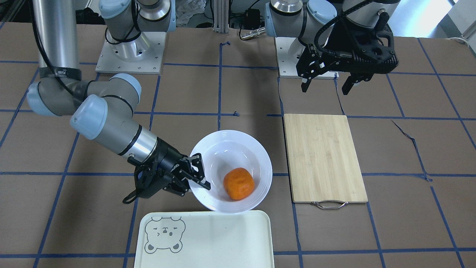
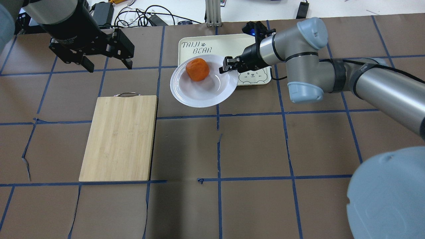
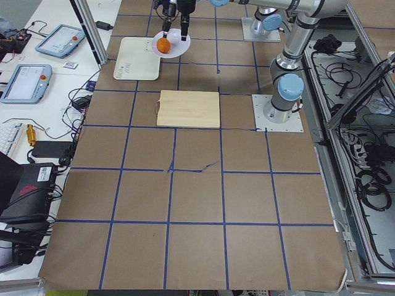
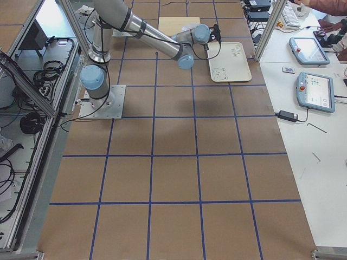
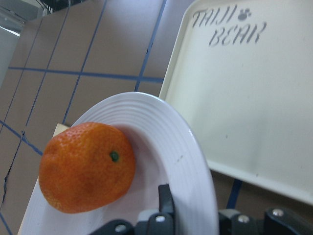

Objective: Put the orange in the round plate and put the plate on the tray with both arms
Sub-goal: 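Grip the plate rim with the right gripper and slide it onto the tray, then settle the plate on the bear tray with the right gripper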

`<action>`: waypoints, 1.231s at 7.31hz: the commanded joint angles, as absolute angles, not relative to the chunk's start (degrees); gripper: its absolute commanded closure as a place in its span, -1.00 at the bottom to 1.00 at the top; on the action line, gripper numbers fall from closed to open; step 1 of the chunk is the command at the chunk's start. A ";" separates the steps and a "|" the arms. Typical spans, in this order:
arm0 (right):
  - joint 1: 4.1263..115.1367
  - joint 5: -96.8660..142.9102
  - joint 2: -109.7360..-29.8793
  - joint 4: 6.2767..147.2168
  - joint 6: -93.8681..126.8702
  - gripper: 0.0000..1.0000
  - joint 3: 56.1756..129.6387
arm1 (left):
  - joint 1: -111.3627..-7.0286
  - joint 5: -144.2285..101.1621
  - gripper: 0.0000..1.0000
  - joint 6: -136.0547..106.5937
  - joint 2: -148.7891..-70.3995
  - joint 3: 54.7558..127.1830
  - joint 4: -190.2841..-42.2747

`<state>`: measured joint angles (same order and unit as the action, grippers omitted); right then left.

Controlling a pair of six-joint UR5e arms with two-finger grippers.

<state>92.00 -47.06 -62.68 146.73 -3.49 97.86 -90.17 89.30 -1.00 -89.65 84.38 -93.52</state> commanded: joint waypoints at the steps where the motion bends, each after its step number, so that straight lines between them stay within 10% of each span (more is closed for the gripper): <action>1: 91.14 -47.20 -52.43 146.69 -3.78 1.00 83.91 | -90.18 89.30 -1.00 -0.97 -89.65 84.38 -93.52; 9: 88.42 -49.03 -38.15 146.78 -3.69 1.00 72.25 | -90.09 89.30 -1.00 -1.05 -89.65 84.38 -93.52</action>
<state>88.44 -48.11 -38.92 146.71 -3.69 72.28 -90.09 89.33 -1.02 -89.65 84.37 -93.52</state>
